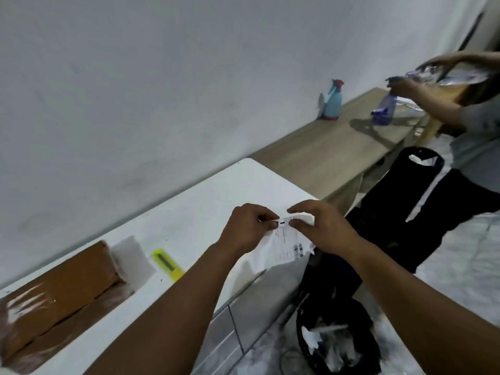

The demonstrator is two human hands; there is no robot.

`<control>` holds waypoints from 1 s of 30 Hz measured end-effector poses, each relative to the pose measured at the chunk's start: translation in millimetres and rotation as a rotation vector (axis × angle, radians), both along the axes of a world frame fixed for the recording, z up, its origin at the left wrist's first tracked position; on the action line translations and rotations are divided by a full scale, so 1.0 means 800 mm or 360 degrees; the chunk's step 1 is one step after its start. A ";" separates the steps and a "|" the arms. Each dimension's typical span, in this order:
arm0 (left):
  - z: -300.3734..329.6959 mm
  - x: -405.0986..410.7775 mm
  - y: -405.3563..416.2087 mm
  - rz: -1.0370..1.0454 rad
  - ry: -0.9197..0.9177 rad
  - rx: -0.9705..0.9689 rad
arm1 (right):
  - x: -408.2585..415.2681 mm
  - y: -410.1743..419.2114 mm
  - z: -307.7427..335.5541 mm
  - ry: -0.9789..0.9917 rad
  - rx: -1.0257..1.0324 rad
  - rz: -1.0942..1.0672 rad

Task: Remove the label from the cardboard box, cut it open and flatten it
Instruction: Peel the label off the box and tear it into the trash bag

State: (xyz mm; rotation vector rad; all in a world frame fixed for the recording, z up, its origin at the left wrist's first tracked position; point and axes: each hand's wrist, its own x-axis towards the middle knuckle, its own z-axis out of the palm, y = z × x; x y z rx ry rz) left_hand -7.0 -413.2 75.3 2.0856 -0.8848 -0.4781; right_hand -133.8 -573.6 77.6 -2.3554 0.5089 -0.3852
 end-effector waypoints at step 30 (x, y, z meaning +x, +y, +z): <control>-0.071 -0.081 -0.293 0.0271 0.0609 0.0059 | -0.204 -0.213 -0.020 -0.0730 0.0660 -0.0788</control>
